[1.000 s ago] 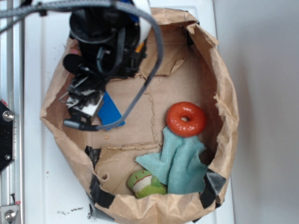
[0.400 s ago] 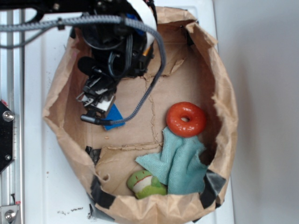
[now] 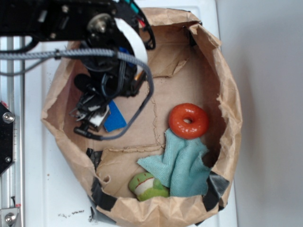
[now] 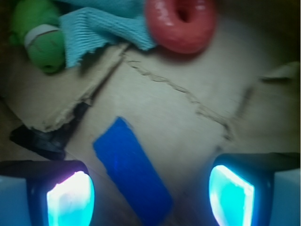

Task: Grab the blue sponge.

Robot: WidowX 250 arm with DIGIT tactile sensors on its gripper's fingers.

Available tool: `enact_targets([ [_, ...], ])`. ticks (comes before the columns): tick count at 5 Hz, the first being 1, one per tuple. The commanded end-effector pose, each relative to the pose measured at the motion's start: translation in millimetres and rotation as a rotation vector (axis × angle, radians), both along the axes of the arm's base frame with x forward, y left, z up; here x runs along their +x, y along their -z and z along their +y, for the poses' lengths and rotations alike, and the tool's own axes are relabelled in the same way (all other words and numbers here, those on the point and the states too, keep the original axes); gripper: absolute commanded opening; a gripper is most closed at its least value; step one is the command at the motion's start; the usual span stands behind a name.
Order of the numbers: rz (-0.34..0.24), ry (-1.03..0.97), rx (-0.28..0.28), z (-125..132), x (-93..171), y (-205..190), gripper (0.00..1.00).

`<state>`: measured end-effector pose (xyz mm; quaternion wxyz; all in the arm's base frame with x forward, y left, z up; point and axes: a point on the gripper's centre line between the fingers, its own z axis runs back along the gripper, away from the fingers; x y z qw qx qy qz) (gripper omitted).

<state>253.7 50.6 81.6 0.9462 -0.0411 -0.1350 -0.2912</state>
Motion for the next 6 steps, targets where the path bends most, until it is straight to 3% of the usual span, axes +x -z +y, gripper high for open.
enact_targets([
  [1, 0.005, 0.102, 0.019, -21, -8, 16, 1.0],
  [5, -0.016, 0.064, 0.044, -27, 14, 48, 1.0],
  [6, -0.047, 0.073, 0.061, -25, 24, 45, 0.0],
])
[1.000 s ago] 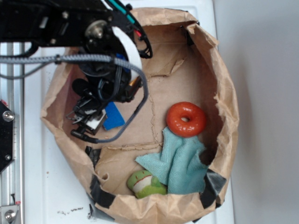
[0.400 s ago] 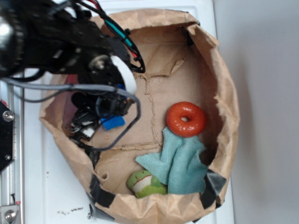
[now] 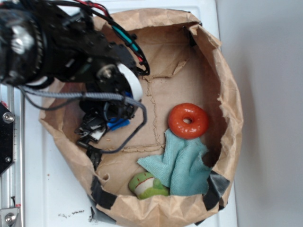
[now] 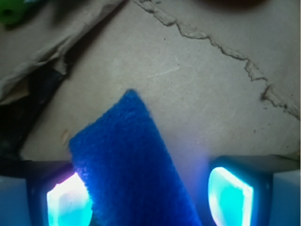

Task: Grab the blue sponge.

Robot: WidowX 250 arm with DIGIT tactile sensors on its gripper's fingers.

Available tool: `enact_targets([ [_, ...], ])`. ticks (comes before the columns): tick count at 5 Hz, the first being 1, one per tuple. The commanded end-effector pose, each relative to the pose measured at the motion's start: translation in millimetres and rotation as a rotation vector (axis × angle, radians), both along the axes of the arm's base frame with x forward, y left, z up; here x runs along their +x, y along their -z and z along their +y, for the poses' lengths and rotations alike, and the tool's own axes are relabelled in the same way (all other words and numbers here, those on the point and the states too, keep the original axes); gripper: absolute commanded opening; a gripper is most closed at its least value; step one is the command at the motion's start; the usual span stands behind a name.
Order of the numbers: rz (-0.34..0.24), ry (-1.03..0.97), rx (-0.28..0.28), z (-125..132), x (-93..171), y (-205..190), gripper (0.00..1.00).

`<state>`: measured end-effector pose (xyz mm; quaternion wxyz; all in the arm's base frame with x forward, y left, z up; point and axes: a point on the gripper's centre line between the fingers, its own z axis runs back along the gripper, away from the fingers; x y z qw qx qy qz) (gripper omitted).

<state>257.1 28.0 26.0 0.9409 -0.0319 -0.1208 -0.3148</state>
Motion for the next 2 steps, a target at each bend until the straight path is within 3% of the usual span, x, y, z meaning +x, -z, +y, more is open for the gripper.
enact_targets([
  [1, -0.089, 0.019, -0.009, -3, -4, -31, 0.0],
  [2, -0.1, -0.036, -0.07, 7, -8, -60, 0.0],
])
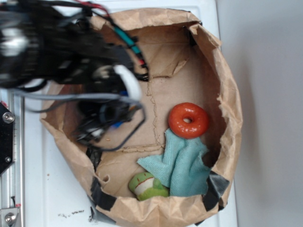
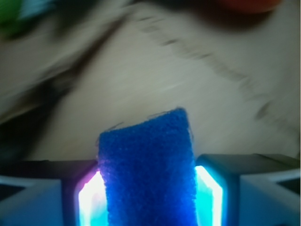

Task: Grab the blue sponge.

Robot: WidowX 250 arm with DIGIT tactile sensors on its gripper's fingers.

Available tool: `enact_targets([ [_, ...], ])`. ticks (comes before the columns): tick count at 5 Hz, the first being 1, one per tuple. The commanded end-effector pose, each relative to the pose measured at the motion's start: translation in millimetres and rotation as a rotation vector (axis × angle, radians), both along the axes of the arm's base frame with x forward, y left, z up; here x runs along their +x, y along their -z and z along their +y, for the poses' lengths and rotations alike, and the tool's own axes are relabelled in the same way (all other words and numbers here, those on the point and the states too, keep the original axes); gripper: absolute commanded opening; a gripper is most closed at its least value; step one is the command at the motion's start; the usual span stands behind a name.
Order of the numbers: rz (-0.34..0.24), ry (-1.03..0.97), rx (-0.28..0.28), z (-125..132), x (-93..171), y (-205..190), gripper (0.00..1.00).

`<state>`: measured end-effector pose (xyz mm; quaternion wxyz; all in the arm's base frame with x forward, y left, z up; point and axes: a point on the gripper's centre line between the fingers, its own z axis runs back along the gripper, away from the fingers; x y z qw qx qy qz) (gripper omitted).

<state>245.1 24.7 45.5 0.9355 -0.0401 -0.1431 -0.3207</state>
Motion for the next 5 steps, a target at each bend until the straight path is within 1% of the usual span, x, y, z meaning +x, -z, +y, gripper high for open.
enact_targets([
  [1, -0.071, -0.13, -0.127, 24, 5, -70, 0.0],
  [2, -0.094, -0.235, -0.2, 34, 11, -114, 0.0],
  [3, -0.103, -0.265, -0.213, 31, 18, -131, 0.0],
  [4, -0.127, -0.311, -0.125, 15, 34, -139, 0.0],
  [5, -0.123, -0.333, -0.036, 8, 47, -143, 0.0],
])
